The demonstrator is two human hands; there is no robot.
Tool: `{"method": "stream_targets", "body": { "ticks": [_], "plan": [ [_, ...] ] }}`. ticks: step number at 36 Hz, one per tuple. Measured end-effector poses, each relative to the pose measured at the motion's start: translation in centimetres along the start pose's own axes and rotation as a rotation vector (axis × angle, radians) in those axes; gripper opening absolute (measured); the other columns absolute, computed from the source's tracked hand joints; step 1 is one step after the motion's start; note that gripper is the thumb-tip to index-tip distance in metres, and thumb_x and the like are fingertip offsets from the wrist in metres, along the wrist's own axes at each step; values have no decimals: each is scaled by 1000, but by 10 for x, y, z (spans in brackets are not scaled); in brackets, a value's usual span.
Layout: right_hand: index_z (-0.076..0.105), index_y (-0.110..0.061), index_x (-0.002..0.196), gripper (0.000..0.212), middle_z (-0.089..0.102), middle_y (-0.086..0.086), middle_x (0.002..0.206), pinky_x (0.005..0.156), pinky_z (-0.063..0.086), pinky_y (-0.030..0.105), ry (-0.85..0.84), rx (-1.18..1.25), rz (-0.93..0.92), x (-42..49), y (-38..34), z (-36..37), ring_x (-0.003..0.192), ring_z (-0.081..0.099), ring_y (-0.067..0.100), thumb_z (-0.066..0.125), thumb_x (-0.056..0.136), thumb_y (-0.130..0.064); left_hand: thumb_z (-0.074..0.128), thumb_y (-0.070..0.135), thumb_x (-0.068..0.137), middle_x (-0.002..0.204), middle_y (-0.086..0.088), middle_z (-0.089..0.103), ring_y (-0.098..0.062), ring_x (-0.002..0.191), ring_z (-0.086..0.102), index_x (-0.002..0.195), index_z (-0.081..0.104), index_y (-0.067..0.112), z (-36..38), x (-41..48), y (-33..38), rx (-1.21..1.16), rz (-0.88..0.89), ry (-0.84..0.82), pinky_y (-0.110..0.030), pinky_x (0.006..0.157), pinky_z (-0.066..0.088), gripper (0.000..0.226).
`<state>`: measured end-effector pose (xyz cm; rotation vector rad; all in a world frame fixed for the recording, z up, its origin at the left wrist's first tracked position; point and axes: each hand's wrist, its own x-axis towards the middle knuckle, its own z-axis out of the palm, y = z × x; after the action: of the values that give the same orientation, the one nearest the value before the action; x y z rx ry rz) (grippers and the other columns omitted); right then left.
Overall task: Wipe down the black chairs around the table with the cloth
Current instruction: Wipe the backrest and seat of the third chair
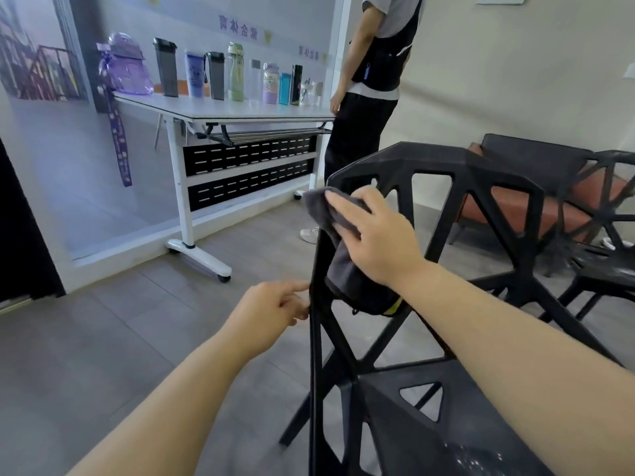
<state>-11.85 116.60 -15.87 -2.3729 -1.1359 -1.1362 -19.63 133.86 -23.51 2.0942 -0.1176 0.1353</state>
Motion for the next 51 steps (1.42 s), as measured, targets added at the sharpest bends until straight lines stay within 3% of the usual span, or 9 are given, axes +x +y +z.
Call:
{"method": "stream_targets", "body": {
  "ticks": [4, 10, 16, 21, 25, 31, 36, 43, 51],
  "plan": [
    [59, -9, 127, 40, 54, 13, 101, 52, 52, 35, 89, -2, 114, -3, 6, -1, 74, 57, 26, 60, 88, -20, 49, 13, 96, 89, 5, 73, -4, 82, 67, 103, 72, 26, -1, 0, 3, -102, -20, 53, -21, 75, 56, 27],
    [59, -6, 127, 44, 55, 13, 98, 48, 46, 28, -70, 88, 148, -57, -10, 21, 63, 56, 25, 62, 85, -19, 57, 7, 92, 86, 6, 73, -8, 82, 69, 98, 71, 22, 8, 1, 0, -196, -47, 89, -24, 77, 56, 22],
    [60, -13, 126, 45, 55, 11, 97, 45, 50, 38, -204, 147, 112, -85, -36, 33, 66, 57, 33, 61, 82, -20, 58, 4, 90, 85, -7, 72, -16, 78, 71, 88, 69, 6, 12, 3, -3, -206, -72, 144, -33, 79, 57, 12],
    [61, -20, 126, 42, 57, 8, 97, 47, 49, 38, -223, 98, 182, -77, -20, 19, 60, 57, 34, 61, 84, -21, 57, 1, 91, 88, -3, 73, -14, 80, 70, 86, 68, 24, 14, -2, 2, -234, -53, 157, -26, 75, 57, 26],
    [55, -21, 133, 44, 55, 8, 112, 66, 51, 39, -150, 39, 419, -80, -7, 17, 81, 60, 32, 61, 90, -23, 53, 11, 94, 85, 4, 73, -9, 79, 69, 95, 71, 21, 17, -3, 5, -187, -58, 190, -27, 77, 57, 21],
    [53, -15, 133, 46, 55, 9, 105, 67, 50, 44, -163, 198, 466, -102, -33, 36, 88, 59, 34, 62, 89, -22, 48, 33, 96, 80, 4, 68, -11, 75, 66, 93, 63, 22, 24, 3, 14, -32, -47, 287, -33, 77, 55, 19],
    [56, -16, 130, 46, 58, 8, 101, 45, 41, 31, -206, 109, 334, -113, -32, 39, 69, 60, 31, 57, 86, -27, 46, 32, 97, 79, -5, 60, -15, 75, 57, 98, 57, 23, 34, 12, 24, 66, -8, 301, -27, 65, 45, 14],
    [40, -25, 142, 46, 49, 5, 118, 73, 40, 33, -262, -53, 759, -128, 7, 34, 96, 58, 33, 47, 97, -31, 39, 27, 100, 79, -4, 60, -20, 73, 56, 96, 58, 16, 49, 16, 14, 110, 17, 379, -30, 62, 45, 22],
    [45, -17, 140, 46, 51, 6, 121, 81, 41, 35, -197, 204, 533, -93, -33, 37, 102, 56, 30, 52, 96, -28, 44, 25, 98, 93, 0, 61, -20, 88, 56, 107, 59, 17, 47, 20, 10, 219, 59, 407, -34, 74, 46, 19]
  ]
}}
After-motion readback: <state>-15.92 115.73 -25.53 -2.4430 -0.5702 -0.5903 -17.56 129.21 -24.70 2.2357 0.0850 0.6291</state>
